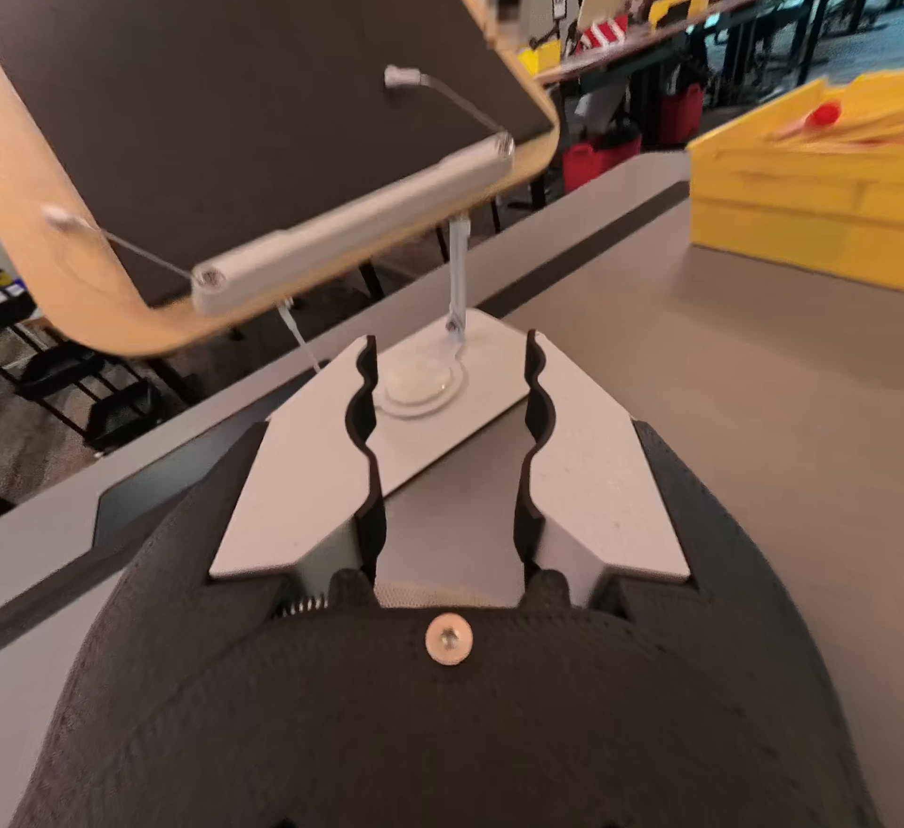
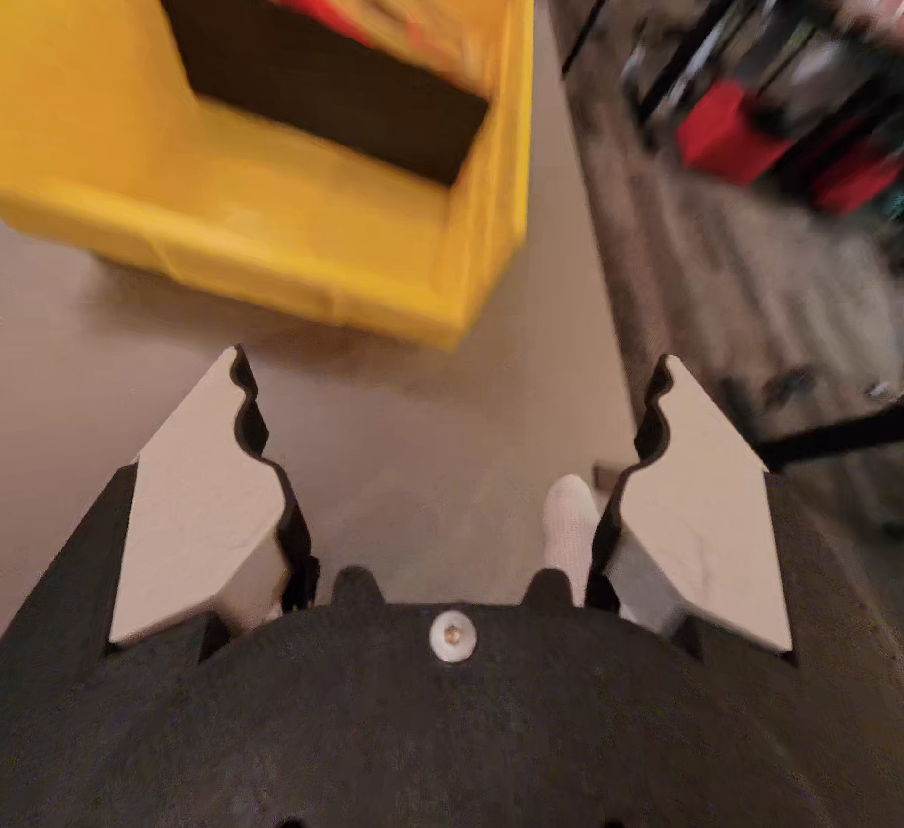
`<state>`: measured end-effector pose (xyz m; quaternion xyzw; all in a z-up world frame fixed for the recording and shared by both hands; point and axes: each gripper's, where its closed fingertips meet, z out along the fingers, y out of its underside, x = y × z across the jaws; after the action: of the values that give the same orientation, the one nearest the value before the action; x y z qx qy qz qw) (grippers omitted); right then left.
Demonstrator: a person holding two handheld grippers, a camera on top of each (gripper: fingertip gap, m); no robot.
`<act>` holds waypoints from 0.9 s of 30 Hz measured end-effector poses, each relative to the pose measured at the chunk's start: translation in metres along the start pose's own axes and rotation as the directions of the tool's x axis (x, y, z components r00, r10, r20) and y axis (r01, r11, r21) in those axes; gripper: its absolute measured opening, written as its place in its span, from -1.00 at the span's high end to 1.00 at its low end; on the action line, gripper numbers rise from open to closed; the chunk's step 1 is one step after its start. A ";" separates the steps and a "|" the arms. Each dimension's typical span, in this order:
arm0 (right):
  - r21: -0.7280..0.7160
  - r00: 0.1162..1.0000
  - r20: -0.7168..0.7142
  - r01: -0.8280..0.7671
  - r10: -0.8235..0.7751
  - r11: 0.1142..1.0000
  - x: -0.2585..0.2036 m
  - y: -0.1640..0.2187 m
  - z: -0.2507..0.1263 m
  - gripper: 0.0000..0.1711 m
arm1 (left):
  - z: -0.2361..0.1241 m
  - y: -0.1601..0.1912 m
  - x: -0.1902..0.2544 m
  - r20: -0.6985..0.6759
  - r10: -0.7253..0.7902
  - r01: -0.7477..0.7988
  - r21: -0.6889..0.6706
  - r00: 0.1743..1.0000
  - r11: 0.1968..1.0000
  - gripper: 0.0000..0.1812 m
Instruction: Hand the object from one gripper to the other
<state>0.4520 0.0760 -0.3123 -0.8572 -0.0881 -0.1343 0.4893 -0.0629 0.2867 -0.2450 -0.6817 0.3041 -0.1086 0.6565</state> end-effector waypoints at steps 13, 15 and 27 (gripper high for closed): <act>0.831 0.703 0.435 -0.072 -0.563 0.552 -0.366 -0.431 -0.115 0.78 | -0.178 -0.117 -0.108 0.140 0.161 -0.152 -0.072 0.977 0.986 0.55; 0.830 0.688 0.466 -0.121 -0.557 0.545 -0.388 -0.450 -0.097 1.00 | -0.219 -0.092 -0.143 0.179 0.137 -0.107 -0.170 0.974 0.980 0.56; 0.735 0.538 0.642 -0.230 -0.546 0.638 -0.468 -0.344 0.008 1.00 | -0.329 0.098 -0.151 0.222 -0.104 0.229 -0.670 0.970 0.706 0.48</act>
<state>-0.0885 0.2477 -0.1838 -0.5148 -0.4410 0.2852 0.6776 -0.3891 0.1032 -0.2638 -0.9082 0.2035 0.0113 0.3656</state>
